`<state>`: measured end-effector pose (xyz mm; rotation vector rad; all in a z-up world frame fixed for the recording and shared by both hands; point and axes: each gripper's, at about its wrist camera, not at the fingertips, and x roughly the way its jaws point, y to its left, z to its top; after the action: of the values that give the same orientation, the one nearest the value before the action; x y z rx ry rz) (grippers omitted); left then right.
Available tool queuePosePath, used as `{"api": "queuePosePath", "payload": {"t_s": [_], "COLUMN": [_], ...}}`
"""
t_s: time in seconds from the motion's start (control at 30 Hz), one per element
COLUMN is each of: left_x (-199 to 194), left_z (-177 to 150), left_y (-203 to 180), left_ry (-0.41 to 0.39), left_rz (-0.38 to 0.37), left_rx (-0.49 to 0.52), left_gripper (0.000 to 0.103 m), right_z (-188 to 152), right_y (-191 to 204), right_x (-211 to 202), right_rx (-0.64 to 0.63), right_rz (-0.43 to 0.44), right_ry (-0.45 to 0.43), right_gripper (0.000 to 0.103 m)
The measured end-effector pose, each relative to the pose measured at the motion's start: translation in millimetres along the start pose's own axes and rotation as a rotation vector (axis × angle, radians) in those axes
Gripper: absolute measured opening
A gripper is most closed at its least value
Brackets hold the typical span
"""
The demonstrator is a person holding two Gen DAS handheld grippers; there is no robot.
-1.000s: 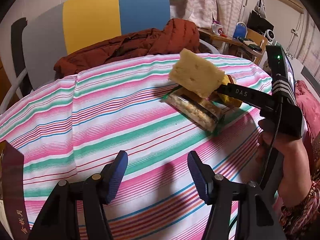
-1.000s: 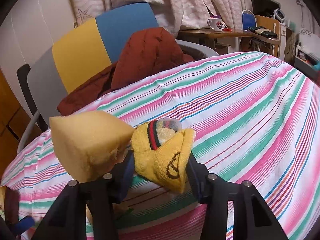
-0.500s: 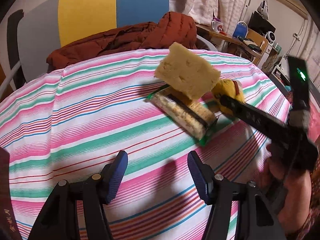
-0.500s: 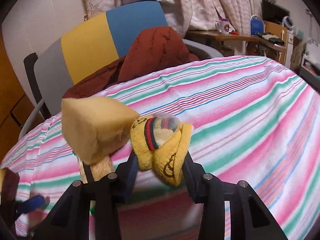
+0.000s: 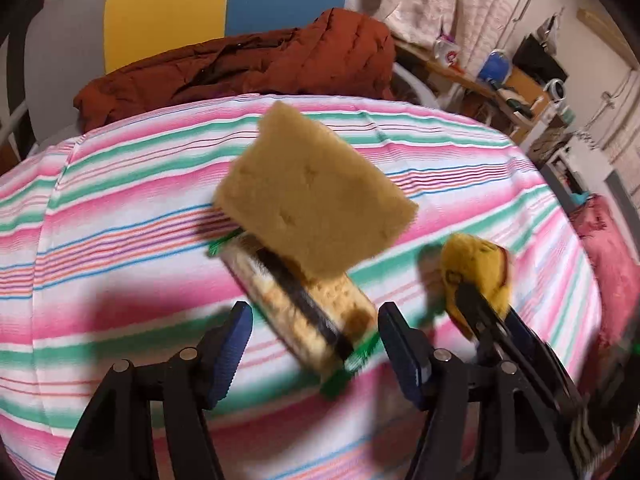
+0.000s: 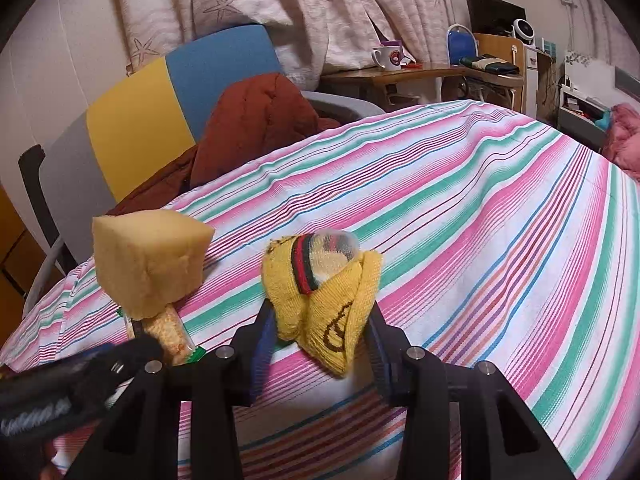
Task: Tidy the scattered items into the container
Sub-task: 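Grasp the yellow towel with the right gripper while the left gripper reaches the snack bar, then grasp the green-wrapped snack bar with the left gripper, pushing the sponge aside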
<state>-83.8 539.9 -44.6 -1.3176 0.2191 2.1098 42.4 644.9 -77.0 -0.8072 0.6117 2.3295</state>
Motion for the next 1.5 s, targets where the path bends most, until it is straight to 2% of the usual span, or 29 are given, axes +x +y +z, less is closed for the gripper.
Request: {"api": "queuePosePath", "payload": {"t_s": [0.1, 0.27, 0.3, 0.33, 0.43, 0.6, 0.77, 0.93, 1.13, 1.5], "left_x": [16, 20, 19, 17, 12, 4, -6, -19, -36, -68], "left_z": [9, 0, -4, -5, -7, -21, -30, -43, -61, -101], "left_y": [-3, 0, 1, 4, 21, 28, 47, 62, 84, 114], "left_ry": [0.01, -0.102, -0.115, -0.119, -0.128, -0.152, -0.175, -0.189, -0.204, -0.234], "left_rz": [0.022, 0.027, 0.02, 0.012, -0.026, -0.014, -0.034, -0.023, -0.018, 0.007], "left_rx": [0.002, 0.133, 0.158, 0.16, 0.111, 0.133, 0.073, 0.041, 0.005, 0.009], "left_gripper": [0.069, 0.068, 0.067, 0.061, 0.05, 0.05, 0.049, 0.049, 0.049, 0.049], "right_z": [0, -2, -2, -3, -4, -4, -3, -4, -14, -49], "right_y": [-3, -11, -12, -12, -10, -7, 2, 13, 23, 57], "right_x": [2, 4, 5, 4, 4, 3, -3, -7, -22, -55], "right_rx": [0.014, 0.057, 0.061, 0.061, 0.053, 0.035, -0.016, -0.063, -0.091, -0.17], "right_rz": [-0.002, 0.021, 0.025, 0.026, 0.02, 0.005, -0.022, -0.037, -0.032, 0.024], "right_ry": [0.004, 0.014, 0.014, 0.014, 0.011, 0.005, -0.024, -0.042, -0.055, -0.062], "right_gripper": [0.042, 0.042, 0.042, 0.042, 0.042, 0.042, 0.042, 0.042, 0.042, 0.041]}}
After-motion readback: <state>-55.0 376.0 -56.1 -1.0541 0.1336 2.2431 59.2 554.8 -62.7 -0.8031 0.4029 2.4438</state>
